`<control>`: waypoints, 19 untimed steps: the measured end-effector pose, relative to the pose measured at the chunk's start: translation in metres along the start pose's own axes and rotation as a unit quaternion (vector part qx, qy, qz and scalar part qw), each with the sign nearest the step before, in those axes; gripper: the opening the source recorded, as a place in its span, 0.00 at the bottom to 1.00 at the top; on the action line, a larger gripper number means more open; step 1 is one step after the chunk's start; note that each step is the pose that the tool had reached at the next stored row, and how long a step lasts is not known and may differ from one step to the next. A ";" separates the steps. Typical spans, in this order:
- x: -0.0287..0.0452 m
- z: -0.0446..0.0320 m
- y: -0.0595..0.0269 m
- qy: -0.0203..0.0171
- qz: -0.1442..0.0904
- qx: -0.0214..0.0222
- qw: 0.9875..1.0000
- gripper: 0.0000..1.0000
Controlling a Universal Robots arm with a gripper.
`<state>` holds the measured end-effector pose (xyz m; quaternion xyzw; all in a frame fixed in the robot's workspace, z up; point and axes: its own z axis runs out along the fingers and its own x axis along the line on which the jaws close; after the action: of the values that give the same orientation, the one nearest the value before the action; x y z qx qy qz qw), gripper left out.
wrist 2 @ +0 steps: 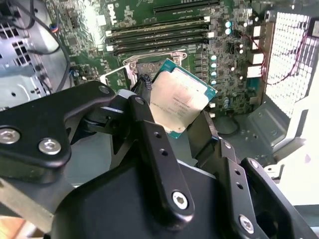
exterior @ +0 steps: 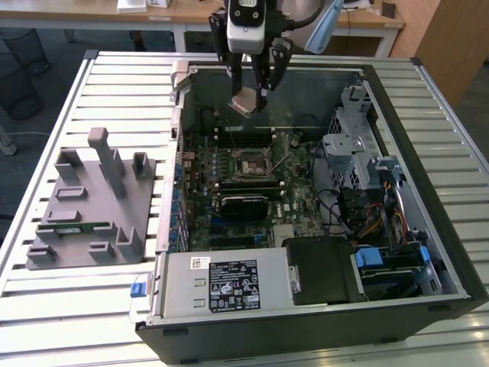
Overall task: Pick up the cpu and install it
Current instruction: 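Place the cpu into insertion slot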
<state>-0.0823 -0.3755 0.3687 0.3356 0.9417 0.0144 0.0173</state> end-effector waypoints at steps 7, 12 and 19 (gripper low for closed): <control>0.0004 0.0015 0.0004 -0.002 0.045 0.001 0.999 0.54; 0.0007 0.0026 0.0006 -0.003 0.079 0.002 0.997 0.54; 0.0010 0.0043 0.0010 -0.005 0.126 0.003 0.992 0.54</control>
<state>-0.0823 -0.3741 0.3644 0.4520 0.8917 0.0120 0.0190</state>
